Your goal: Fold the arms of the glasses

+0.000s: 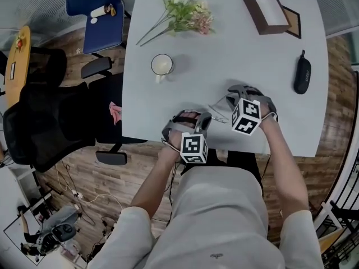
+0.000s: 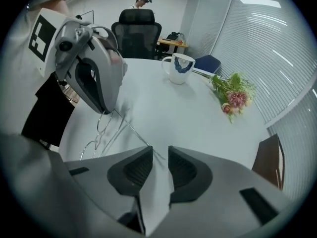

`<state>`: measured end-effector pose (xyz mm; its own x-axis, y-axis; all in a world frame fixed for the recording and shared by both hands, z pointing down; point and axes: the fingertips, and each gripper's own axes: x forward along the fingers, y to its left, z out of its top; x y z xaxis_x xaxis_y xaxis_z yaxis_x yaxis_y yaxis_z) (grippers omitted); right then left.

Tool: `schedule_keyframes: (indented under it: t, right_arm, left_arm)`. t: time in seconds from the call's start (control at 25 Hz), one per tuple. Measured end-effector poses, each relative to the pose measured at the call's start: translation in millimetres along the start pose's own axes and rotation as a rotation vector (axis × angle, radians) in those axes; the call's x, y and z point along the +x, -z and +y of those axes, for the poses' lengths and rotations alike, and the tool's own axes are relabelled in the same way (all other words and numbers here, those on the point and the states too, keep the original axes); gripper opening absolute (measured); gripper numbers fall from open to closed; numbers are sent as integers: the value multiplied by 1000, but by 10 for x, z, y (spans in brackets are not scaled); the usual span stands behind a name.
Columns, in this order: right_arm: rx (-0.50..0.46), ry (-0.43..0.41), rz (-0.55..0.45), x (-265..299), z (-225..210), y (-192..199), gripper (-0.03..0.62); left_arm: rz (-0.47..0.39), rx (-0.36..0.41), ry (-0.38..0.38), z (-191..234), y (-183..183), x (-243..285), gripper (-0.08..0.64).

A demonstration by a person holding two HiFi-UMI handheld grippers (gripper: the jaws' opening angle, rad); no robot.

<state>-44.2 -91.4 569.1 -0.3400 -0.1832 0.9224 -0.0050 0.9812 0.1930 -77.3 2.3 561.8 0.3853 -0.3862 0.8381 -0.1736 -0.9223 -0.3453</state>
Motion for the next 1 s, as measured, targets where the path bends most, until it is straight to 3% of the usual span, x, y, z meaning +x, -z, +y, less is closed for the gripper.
schedule_keyframes:
  t: [0.12,0.4,0.76,1.0]
  right_arm:
    - [-39,-36,36,76,11,59,102]
    - [-34,-72,34,135,149,148,60]
    - [50,-117,14,-14,426,294,42]
    - [46,-163,4,-116,655,296,32]
  left_arm:
    - [4,-7,-4,16,14,-1,31]
    - [30,-43,-12,21,63,14,29]
    - [55,-136,-10,37,98,27,26]
    - [75,-191,-6,39,150,2,26]
